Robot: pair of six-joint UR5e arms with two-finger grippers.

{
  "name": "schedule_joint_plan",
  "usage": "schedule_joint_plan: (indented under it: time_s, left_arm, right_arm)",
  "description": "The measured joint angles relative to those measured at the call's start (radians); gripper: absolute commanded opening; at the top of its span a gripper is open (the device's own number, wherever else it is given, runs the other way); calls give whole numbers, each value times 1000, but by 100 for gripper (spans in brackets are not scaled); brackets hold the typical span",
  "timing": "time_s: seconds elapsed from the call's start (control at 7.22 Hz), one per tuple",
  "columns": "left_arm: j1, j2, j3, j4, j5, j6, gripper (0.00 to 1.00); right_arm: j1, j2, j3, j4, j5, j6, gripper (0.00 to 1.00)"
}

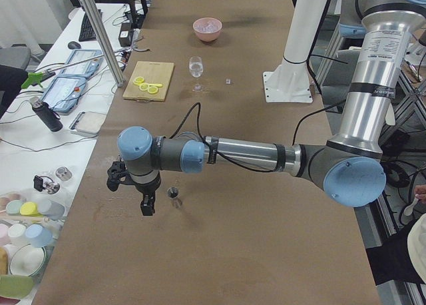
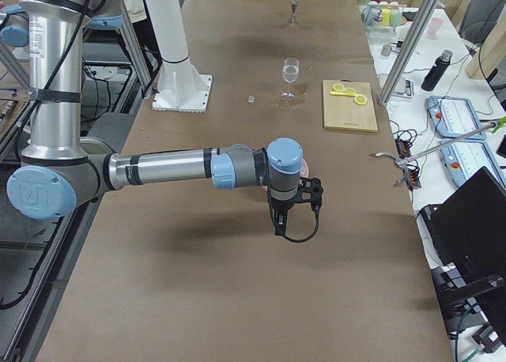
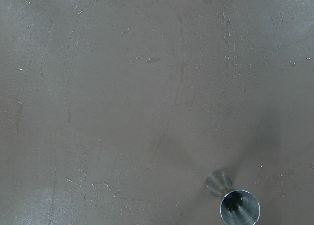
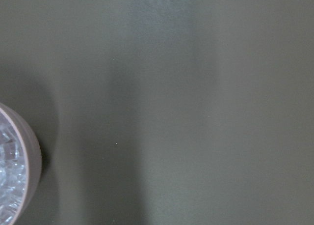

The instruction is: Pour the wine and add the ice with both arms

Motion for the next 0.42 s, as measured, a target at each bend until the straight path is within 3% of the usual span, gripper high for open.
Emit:
schedule_joint_plan:
  time_s: [0.42]
  left_arm:
    - [0,1,-3,0,0,0,98]
  right_arm:
    - [40,2,-14,0,-4,-42,99]
